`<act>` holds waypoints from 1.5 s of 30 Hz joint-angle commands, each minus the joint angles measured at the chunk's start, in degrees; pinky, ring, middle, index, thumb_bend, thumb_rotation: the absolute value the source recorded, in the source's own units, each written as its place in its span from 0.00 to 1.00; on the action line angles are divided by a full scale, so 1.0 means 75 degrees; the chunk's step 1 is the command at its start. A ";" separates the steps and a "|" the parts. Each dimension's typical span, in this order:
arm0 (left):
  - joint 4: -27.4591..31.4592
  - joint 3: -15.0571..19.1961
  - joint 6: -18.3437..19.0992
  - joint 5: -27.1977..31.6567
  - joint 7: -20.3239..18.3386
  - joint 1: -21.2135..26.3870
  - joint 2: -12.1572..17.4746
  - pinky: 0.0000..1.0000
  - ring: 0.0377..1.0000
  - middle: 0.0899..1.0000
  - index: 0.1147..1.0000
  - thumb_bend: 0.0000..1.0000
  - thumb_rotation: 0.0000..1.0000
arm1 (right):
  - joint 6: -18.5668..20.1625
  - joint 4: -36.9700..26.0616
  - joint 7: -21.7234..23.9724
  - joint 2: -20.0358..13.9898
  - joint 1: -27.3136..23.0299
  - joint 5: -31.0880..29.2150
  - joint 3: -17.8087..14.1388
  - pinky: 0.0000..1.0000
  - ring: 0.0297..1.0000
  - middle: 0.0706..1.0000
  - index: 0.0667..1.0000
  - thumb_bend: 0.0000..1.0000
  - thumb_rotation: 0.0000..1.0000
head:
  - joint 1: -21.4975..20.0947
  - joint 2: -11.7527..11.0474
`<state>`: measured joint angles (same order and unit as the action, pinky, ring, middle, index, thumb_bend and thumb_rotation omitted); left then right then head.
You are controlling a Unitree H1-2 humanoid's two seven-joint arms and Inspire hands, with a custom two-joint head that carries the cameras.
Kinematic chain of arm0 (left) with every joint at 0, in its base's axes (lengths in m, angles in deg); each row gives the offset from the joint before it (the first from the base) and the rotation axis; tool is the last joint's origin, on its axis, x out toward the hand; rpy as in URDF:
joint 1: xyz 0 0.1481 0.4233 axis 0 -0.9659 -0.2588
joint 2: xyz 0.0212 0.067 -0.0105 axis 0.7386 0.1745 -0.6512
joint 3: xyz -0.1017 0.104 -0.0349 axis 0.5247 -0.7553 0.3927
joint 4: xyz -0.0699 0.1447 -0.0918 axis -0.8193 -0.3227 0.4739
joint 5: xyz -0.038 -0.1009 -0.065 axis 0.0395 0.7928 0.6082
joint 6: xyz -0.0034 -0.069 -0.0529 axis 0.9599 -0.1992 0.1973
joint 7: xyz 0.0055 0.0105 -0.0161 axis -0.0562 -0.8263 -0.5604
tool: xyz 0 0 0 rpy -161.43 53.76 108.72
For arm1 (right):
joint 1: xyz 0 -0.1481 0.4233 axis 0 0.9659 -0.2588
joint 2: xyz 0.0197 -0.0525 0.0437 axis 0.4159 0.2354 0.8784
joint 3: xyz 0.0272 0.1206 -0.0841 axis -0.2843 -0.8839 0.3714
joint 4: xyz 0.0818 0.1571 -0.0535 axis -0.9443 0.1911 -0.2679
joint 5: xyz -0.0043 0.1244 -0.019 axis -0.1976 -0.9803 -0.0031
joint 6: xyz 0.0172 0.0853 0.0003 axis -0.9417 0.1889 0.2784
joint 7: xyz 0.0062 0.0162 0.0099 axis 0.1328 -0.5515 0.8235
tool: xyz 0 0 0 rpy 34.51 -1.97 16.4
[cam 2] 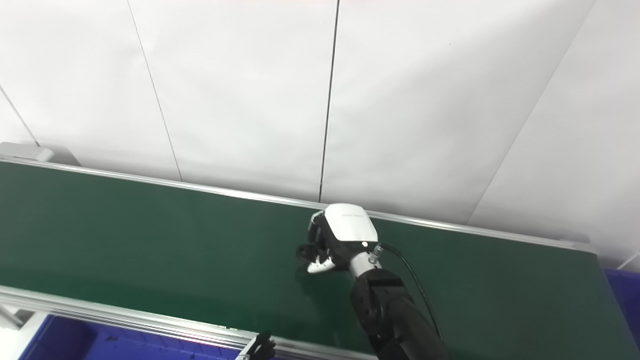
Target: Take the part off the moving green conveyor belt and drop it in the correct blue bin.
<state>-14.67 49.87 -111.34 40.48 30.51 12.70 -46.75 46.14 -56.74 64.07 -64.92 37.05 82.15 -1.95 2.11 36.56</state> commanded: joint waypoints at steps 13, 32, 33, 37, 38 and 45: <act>0.0084 0.0077 -0.0272 0.0089 -0.0144 0.0024 -0.0018 0.83 0.94 0.95 1.00 0.99 0.96 | -0.0293 -0.2546 0.0505 0.0063 0.0081 0.0070 -0.0266 0.13 0.16 0.43 0.45 0.52 0.00 | -0.0057 0.0017; 0.1425 0.0502 0.0238 0.0477 -0.0843 -0.0144 0.0090 0.92 1.00 1.00 1.00 1.00 0.95 | -0.0218 -0.5537 0.1531 -0.1221 0.3222 0.0178 -0.1367 0.16 0.19 0.43 0.45 0.52 0.00 | -0.1585 0.1395; 0.1497 0.0517 0.0304 0.0494 -0.0887 -0.0150 0.0096 0.92 1.00 1.00 1.00 1.00 0.95 | -0.0264 -0.5654 0.1515 -0.1251 0.3467 0.0184 -0.1445 0.15 0.19 0.43 0.45 0.52 0.00 | -0.1585 0.1395; 0.1694 0.0591 0.0406 0.0588 -0.1045 -0.0219 0.0148 0.94 1.00 1.00 1.00 1.00 0.95 | -0.0240 -0.6154 0.1644 -0.1328 0.4381 0.0183 -0.1741 0.13 0.16 0.43 0.45 0.52 0.00 | -0.1581 0.1416; 0.1725 0.0618 0.0407 0.0601 -0.1077 -0.0233 0.0157 0.94 1.00 1.00 1.00 1.00 0.96 | -0.0202 -0.6270 0.1729 -0.1333 0.4541 0.0172 -0.1809 0.13 0.17 0.43 0.45 0.52 0.00 | -0.1546 0.1458; 0.2135 0.0829 0.0753 0.0687 -0.1221 -0.0281 0.0175 0.94 1.00 1.00 1.00 1.00 0.95 | -0.0288 -0.6654 0.1872 -0.1303 0.5551 0.0393 -0.2185 0.13 0.16 0.43 0.45 0.52 0.00 | -0.1793 0.1702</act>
<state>-1.12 55.91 -105.76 44.96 21.85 11.06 -45.82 45.58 -104.26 78.38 -74.94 78.68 84.63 -17.80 -11.25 49.13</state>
